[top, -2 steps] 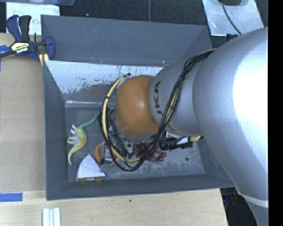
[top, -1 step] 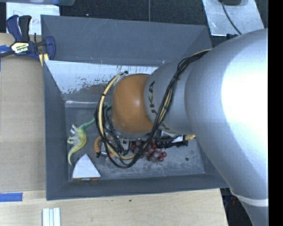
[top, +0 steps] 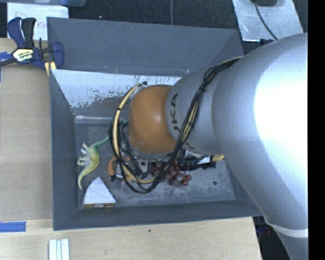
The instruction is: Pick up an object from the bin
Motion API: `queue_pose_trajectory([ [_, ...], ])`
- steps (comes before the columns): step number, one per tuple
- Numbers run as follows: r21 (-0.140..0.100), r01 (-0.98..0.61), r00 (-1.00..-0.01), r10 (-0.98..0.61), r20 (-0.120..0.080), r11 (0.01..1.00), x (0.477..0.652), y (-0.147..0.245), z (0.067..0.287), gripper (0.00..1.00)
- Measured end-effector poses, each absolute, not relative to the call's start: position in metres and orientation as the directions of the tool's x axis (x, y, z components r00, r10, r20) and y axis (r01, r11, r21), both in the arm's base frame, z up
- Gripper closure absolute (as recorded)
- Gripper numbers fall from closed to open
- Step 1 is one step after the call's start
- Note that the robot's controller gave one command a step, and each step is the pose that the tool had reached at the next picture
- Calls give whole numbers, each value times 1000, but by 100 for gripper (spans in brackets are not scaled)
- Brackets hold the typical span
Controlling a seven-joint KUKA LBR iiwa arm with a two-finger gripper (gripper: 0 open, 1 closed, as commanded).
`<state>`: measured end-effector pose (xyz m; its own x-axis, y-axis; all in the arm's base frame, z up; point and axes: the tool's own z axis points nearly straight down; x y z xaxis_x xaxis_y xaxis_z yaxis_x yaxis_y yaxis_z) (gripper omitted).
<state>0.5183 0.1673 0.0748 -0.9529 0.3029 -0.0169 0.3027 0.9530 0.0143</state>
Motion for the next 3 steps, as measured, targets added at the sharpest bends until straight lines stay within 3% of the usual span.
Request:
queue_pose_trajectory([
  [1, 15, 303, -953, 303, -19, 953, 518, 167, 83, 100],
  [2, 9, 304, -953, 304, -9, 953, 515, 166, 113, 100],
  [3, 13, 303, -953, 303, -16, 953, 517, 166, 146, 100],
])
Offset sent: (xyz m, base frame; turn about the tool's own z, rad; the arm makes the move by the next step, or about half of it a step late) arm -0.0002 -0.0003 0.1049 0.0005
